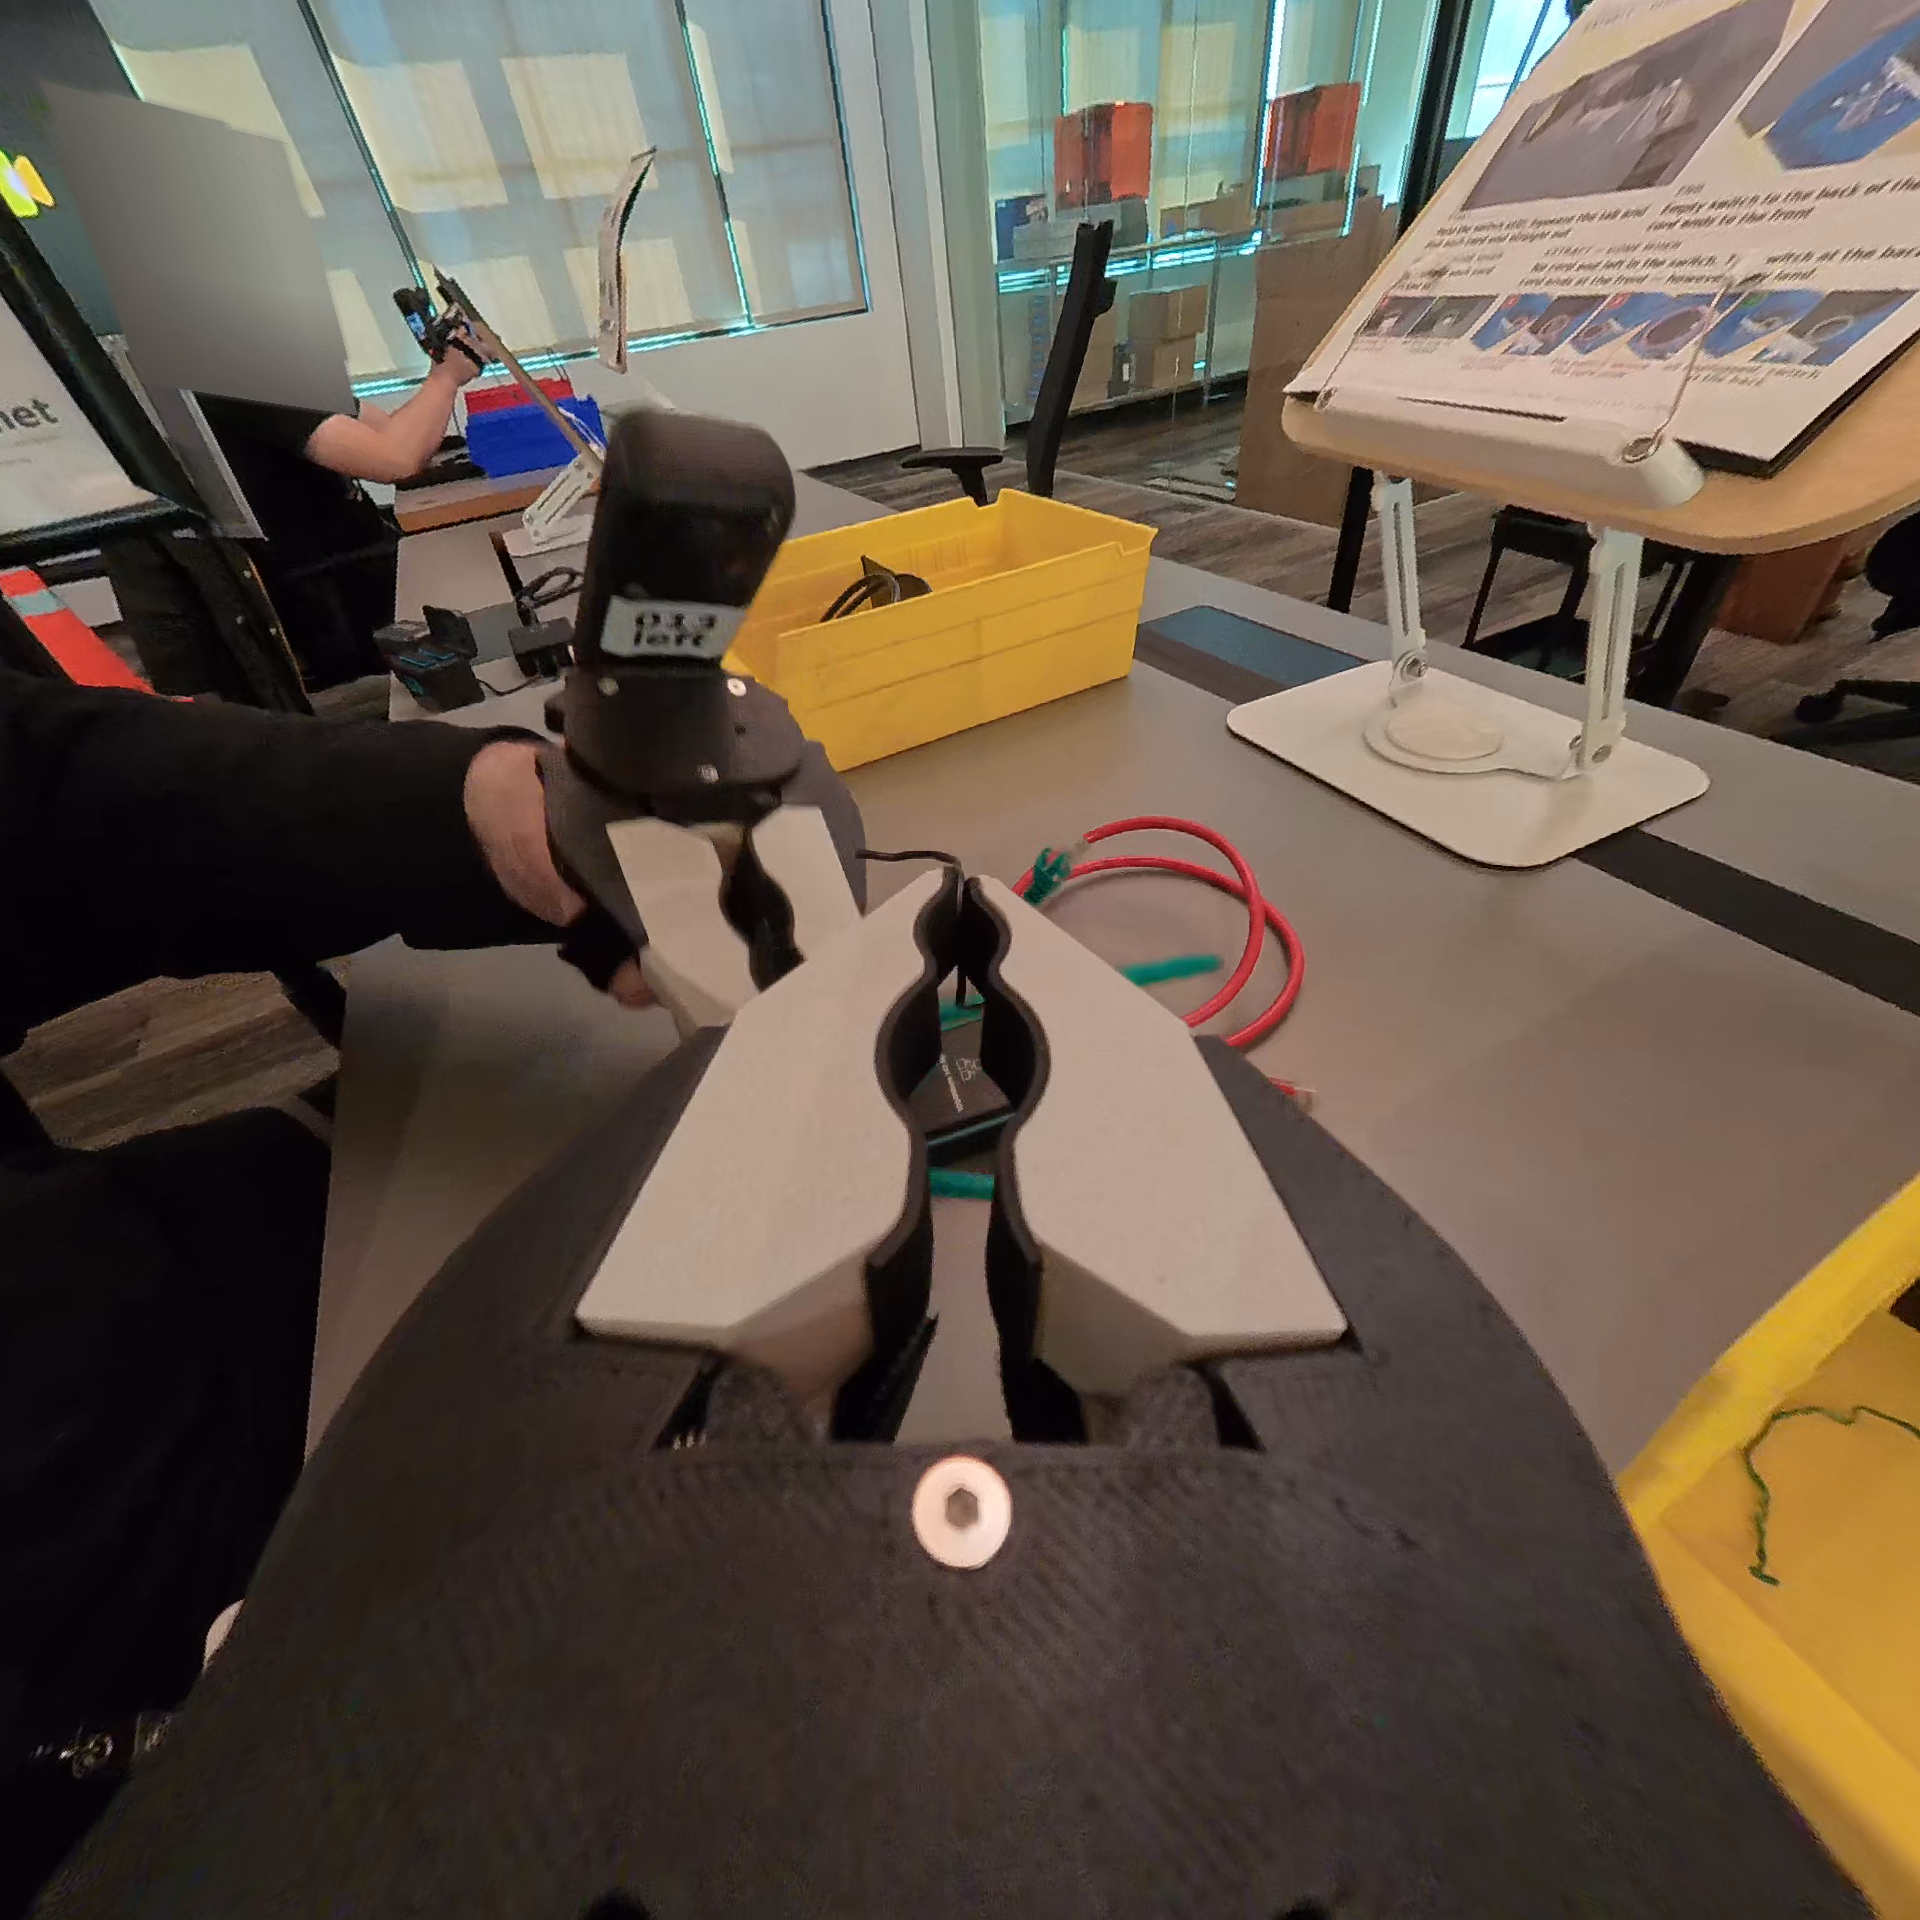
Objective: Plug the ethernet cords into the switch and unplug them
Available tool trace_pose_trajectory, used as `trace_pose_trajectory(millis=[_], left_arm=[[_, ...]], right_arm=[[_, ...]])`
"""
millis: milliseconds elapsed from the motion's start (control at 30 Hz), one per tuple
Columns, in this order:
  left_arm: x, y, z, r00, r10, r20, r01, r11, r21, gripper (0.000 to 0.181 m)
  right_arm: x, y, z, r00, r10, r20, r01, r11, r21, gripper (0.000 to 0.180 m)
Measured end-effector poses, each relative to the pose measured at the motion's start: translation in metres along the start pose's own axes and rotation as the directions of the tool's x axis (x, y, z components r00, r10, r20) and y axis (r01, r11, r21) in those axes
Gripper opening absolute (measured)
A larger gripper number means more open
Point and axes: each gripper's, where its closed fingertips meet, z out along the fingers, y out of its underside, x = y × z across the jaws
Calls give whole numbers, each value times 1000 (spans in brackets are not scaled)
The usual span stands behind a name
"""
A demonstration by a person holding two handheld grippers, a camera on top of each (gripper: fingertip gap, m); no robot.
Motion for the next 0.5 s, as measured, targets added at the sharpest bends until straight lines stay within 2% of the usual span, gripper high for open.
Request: trace_pose_trajectory(millis=[100, 167, 300, 500], left_arm=[[-1, -29, -26, 1000, -23, -7, 23, 991, 133, 6], [-3, -34, -38, 999, -42, -10, 43, 987, 157, 6], [-5, -17, -36, 999, 6, 43, -10, 997, 80, 6], [-4, 20, 4, 984, 155, 91, -143, 981, -131, 9]], right_arm=[[3, -5, -3, 1000, -2, -16, 2, 1000, 19, 0], [4, -5, -3, 1000, 5, -23, -4, 1000, 18, 0], [7, 2, -2, 999, 9, -32, -10, 1000, -14, 0], [6, 5, 0, 999, 30, -19, -30, 999, -11, 0]])
